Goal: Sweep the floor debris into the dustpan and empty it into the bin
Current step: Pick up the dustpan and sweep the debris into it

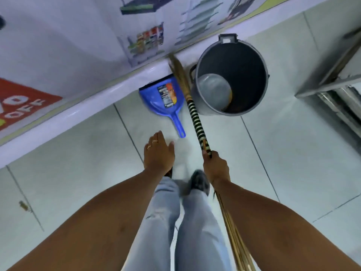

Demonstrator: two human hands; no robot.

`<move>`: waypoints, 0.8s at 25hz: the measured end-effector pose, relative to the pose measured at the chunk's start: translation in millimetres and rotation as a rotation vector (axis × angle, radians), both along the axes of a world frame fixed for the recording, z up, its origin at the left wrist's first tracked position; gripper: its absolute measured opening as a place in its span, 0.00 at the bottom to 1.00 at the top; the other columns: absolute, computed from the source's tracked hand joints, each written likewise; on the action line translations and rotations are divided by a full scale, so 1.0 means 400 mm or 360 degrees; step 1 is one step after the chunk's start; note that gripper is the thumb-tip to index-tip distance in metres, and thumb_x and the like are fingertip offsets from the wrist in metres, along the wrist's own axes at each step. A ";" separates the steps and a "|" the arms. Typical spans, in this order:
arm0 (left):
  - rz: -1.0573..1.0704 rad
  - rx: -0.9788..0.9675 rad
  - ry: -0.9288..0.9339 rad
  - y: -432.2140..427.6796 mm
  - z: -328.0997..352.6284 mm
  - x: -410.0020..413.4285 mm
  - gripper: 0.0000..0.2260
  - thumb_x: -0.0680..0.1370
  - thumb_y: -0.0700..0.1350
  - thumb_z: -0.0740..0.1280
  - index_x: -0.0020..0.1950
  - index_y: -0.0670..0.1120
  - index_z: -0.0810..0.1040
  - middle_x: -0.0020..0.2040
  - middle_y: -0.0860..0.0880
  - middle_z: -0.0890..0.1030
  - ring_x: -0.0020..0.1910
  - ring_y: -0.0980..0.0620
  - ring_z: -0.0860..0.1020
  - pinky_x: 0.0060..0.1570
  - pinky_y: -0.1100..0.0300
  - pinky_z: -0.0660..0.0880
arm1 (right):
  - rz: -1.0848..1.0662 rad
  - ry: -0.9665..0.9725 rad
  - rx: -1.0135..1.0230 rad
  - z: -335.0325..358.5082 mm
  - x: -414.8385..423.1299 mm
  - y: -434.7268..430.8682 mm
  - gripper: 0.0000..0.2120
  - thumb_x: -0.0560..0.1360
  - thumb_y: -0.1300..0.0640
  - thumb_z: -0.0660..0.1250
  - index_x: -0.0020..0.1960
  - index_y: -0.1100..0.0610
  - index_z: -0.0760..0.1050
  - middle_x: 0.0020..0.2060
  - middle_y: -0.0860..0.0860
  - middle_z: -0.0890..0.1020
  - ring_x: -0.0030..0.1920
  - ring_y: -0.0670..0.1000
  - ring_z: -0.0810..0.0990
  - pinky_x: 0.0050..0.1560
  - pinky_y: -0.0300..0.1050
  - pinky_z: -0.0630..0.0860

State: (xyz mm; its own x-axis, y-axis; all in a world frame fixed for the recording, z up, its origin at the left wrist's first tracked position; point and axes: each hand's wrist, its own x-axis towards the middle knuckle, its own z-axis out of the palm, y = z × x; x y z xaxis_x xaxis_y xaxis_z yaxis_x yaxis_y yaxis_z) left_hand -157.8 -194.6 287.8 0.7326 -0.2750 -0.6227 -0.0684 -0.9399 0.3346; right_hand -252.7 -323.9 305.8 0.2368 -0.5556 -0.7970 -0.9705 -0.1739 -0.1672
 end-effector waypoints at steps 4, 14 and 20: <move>0.0165 0.0035 0.0097 -0.127 -0.178 0.045 0.26 0.79 0.49 0.57 0.73 0.38 0.56 0.73 0.39 0.64 0.73 0.42 0.61 0.73 0.49 0.59 | -0.0057 -0.0043 0.0074 -0.161 -0.002 -0.067 0.20 0.80 0.43 0.51 0.60 0.57 0.70 0.52 0.62 0.82 0.54 0.65 0.79 0.54 0.54 0.75; 0.0960 0.0158 0.0402 -0.328 -0.656 0.087 0.37 0.72 0.49 0.69 0.73 0.40 0.53 0.70 0.38 0.68 0.67 0.38 0.69 0.67 0.44 0.68 | 0.0137 0.0091 0.0125 -0.541 -0.076 -0.173 0.17 0.78 0.41 0.55 0.59 0.52 0.69 0.53 0.53 0.83 0.51 0.58 0.82 0.49 0.48 0.77; 0.1253 0.0161 0.0240 -0.319 -0.690 0.127 0.31 0.75 0.36 0.62 0.74 0.41 0.51 0.63 0.36 0.74 0.61 0.35 0.74 0.63 0.45 0.69 | 0.0181 0.0105 0.0111 -0.578 -0.077 -0.170 0.17 0.79 0.44 0.56 0.59 0.56 0.71 0.54 0.55 0.82 0.52 0.58 0.81 0.51 0.49 0.77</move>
State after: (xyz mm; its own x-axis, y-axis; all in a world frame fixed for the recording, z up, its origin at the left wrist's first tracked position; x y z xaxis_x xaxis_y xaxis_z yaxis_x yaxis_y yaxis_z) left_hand -107.1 -322.1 11.9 0.5941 0.3495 -0.7245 0.6653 -0.7198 0.1983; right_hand -283.5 -392.1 74.7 0.2411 -0.4706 -0.8488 -0.9544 -0.2737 -0.1193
